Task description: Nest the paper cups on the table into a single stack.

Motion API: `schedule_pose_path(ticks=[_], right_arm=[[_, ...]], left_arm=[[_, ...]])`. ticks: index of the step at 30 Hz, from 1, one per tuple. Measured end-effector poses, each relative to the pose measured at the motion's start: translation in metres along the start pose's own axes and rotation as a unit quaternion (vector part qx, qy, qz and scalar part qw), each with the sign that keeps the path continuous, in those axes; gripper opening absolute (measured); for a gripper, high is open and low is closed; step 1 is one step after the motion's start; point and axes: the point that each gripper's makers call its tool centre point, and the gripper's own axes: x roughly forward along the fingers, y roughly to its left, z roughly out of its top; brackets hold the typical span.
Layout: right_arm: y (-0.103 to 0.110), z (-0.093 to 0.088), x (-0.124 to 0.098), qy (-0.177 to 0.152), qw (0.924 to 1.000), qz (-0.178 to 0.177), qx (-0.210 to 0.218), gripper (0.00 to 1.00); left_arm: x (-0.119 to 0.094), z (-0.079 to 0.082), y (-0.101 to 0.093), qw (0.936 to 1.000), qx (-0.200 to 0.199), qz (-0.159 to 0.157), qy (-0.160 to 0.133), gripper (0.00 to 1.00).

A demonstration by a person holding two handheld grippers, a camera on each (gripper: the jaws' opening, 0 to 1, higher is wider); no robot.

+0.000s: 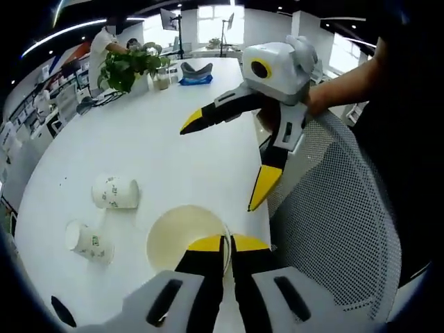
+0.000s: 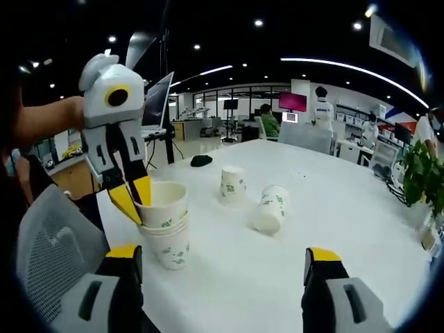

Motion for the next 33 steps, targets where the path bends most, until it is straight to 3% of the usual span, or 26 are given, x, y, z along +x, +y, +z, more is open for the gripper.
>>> schedule_pose_path(ticks=[6,23,33], right_arm=[[0.0003,-0.0003,-0.0001,0.001,1.0000,0.000,0.000,0.98],[-0.0014,-0.0008,-0.0001,0.001,1.0000,-0.001,0.000,0.98],[-0.0014,-0.0015,0.0002,0.002,1.0000,-0.001,0.000,0.98]], left_arm=[[0.0017,0.0022,-0.0028,0.9999,-0.004,-0.009,-0.005,0.01],[0.0026,0.0010,-0.0077,0.9984,-0.003,-0.050,0.024,0.03],[0.0033,0.0002,-0.0079,0.9978,-0.001,-0.058,0.031,0.03]])
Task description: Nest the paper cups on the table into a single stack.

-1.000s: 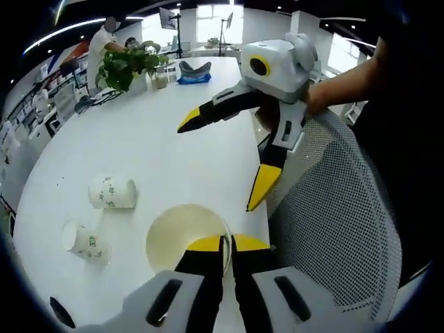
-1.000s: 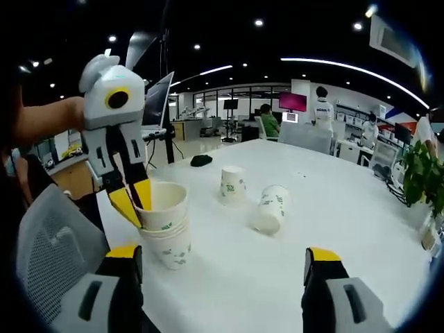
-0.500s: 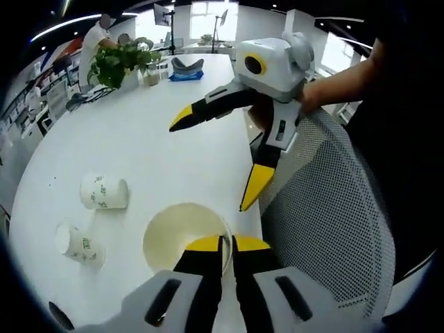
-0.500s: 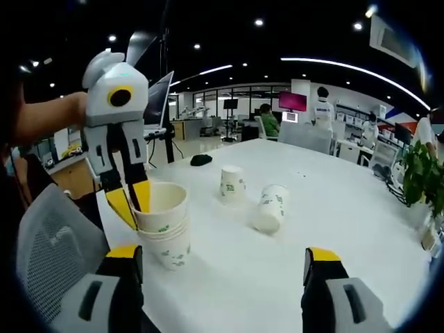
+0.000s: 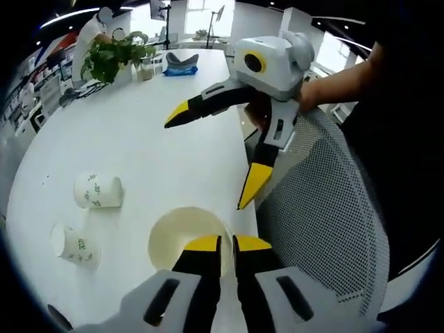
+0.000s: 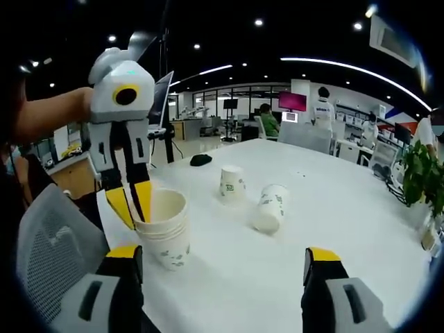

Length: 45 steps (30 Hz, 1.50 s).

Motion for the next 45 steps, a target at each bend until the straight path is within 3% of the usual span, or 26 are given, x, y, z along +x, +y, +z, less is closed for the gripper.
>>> schedule_pose_path(ticks=[21,31,36,42,45], right_arm=[[0.001,0.000,-0.001,0.003,1.0000,0.000,-0.001,0.97],[0.003,0.000,0.000,0.005,1.0000,0.003,-0.002,0.97],[0.004,0.000,0.000,0.003,1.0000,0.004,0.000,0.97],[0.003,0.001,0.000,0.002,1.0000,0.005,0.000,0.97],[0.002,0.001,0.000,0.001,1.0000,0.004,0.000,0.97]], left_arm=[[0.010,-0.006,-0.001,0.9983,-0.031,-0.050,0.004,0.05],[0.011,-0.008,0.002,0.9985,-0.040,-0.036,0.005,0.04],[0.006,-0.006,0.001,0.9982,-0.049,-0.033,-0.005,0.09],[-0.010,0.000,0.001,0.9983,-0.052,-0.018,-0.019,0.13],[-0.023,0.000,0.014,0.9980,-0.056,0.003,-0.028,0.16]])
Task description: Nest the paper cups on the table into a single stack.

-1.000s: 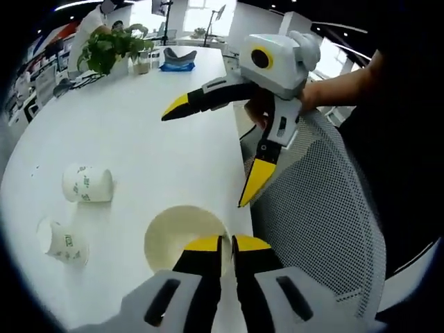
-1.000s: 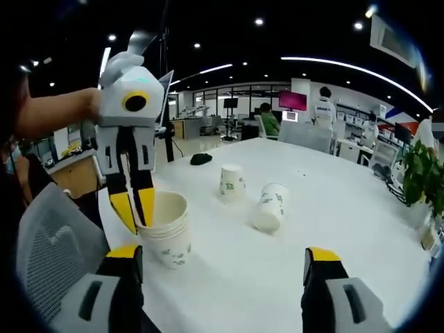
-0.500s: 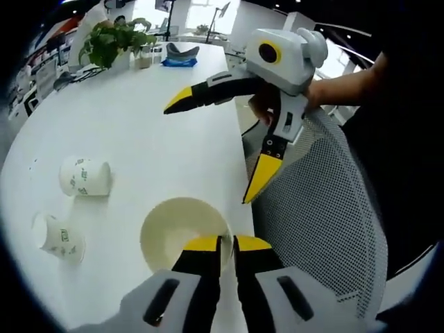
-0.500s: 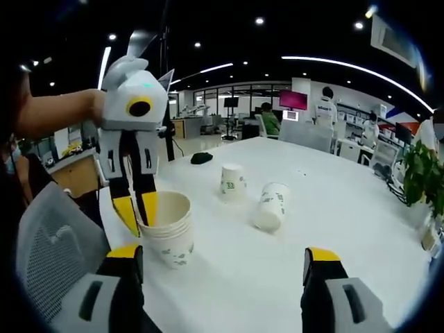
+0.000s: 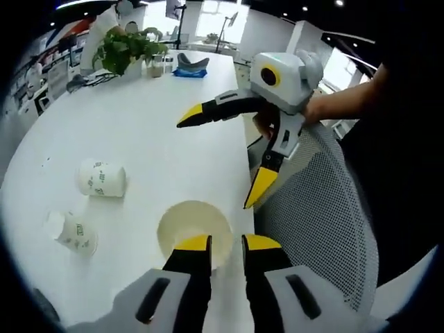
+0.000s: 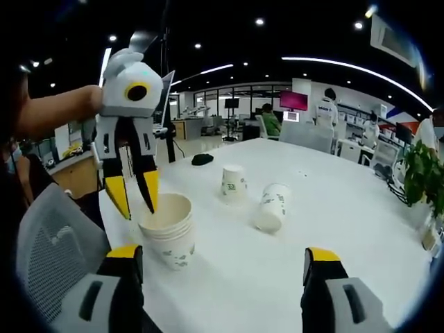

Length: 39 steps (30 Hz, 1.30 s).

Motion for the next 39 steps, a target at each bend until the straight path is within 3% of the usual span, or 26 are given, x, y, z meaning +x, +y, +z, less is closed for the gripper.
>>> schedule_pose_path(ticks=[4,10,16,19,24,31,34,36,39], right_arm=[[-0.002,-0.001,0.000,-0.001,1.0000,-0.001,0.000,0.97],[-0.003,0.001,-0.001,-0.004,1.0000,-0.005,0.002,0.97],[-0.003,0.001,-0.001,-0.003,1.0000,-0.007,0.003,0.97],[-0.003,0.001,-0.001,-0.003,1.0000,-0.007,0.003,0.97],[-0.004,0.001,-0.002,-0.003,1.0000,-0.008,0.004,0.97],[-0.004,0.000,-0.001,0.000,0.9999,-0.010,0.006,0.97],[-0.004,0.000,-0.001,0.002,0.9999,-0.010,0.007,0.97],[-0.005,-0.001,-0.001,0.003,0.9999,-0.011,0.008,0.97],[-0.005,-0.002,-0.001,0.004,0.9999,-0.011,0.010,0.97]], left_arm=[[-0.016,0.012,0.011,0.9993,-0.018,0.027,-0.018,0.22],[-0.032,0.016,0.031,0.9971,-0.022,0.062,-0.037,0.27],[-0.043,0.019,0.062,0.9914,-0.021,0.119,-0.051,0.45],[-0.048,0.018,0.076,0.9888,-0.027,0.135,-0.057,0.49],[-0.055,0.015,0.115,0.9789,-0.037,0.187,-0.074,0.57],[-0.052,0.012,0.152,0.9635,-0.076,0.235,-0.104,0.65],[-0.048,0.013,0.157,0.9578,-0.087,0.251,-0.111,0.67],[-0.045,0.011,0.163,0.9552,-0.093,0.257,-0.113,0.67],[-0.042,-0.001,0.186,0.9460,-0.107,0.286,-0.108,0.69]])
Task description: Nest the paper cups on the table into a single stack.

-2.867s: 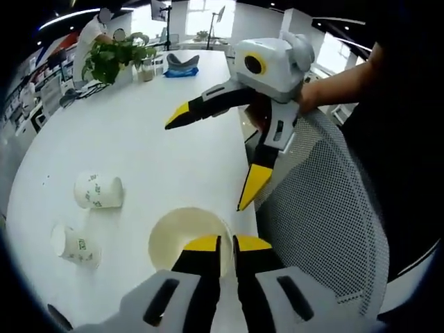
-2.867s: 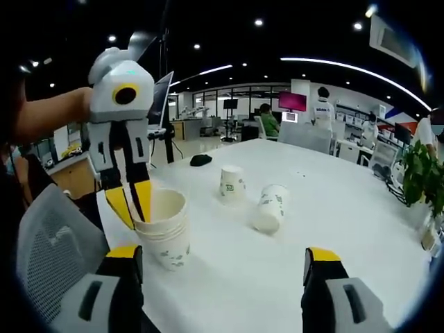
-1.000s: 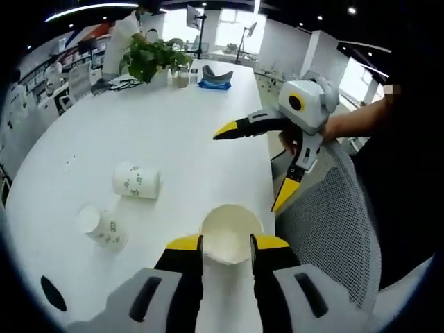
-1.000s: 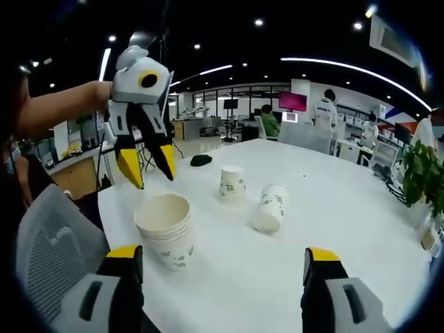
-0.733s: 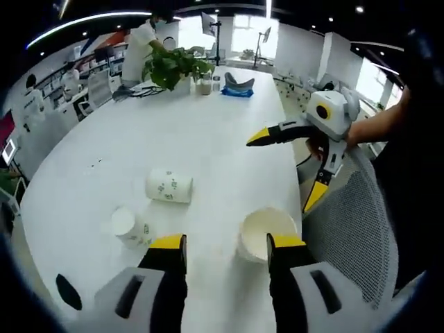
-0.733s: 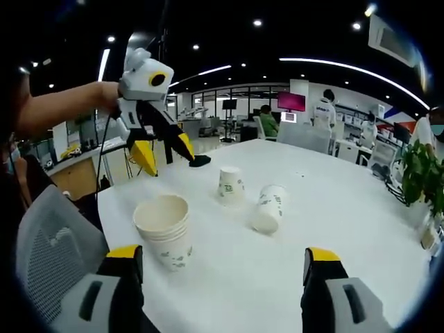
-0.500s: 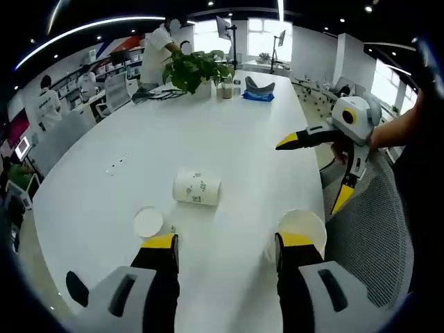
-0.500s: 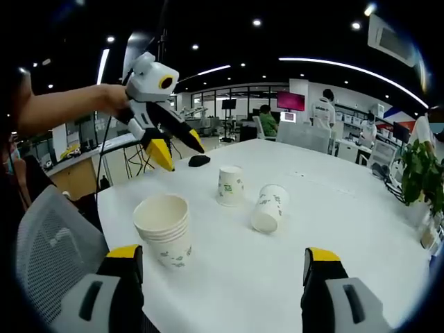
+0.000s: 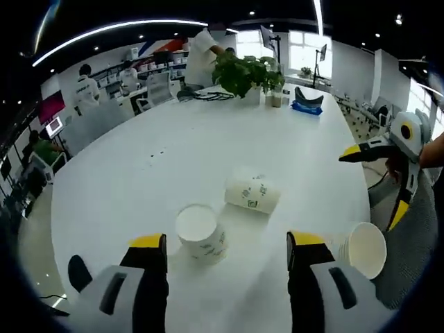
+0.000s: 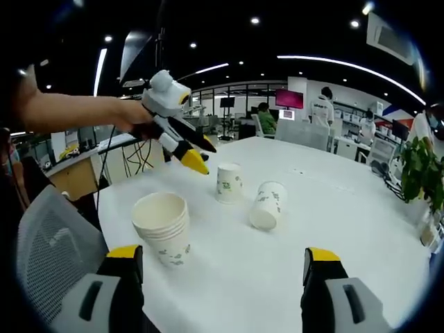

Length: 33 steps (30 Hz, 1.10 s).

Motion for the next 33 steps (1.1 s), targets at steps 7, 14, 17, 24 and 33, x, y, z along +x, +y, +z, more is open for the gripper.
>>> schedule_pose_path(ticks=[7,14,17,24,33], right_arm=[[0.000,-0.004,0.002,0.007,1.0000,0.003,-0.004,0.97],[-0.002,-0.004,0.001,0.008,1.0000,-0.003,0.000,0.97],[-0.002,-0.005,0.002,0.009,1.0000,-0.002,0.000,0.97],[-0.003,-0.007,0.003,0.011,0.9999,-0.002,-0.002,0.97],[-0.001,-0.004,0.003,0.006,1.0000,0.001,-0.002,0.97]], left_arm=[[0.023,-0.006,0.025,0.9993,-0.027,0.024,-0.012,0.61],[0.037,-0.006,0.023,0.9987,-0.045,0.020,-0.014,0.56],[0.042,-0.004,0.024,0.9986,-0.046,0.021,-0.016,0.52],[0.052,0.000,0.026,0.9950,-0.093,0.023,-0.027,0.46],[0.054,-0.006,0.032,0.9950,-0.095,0.021,-0.020,0.36]])
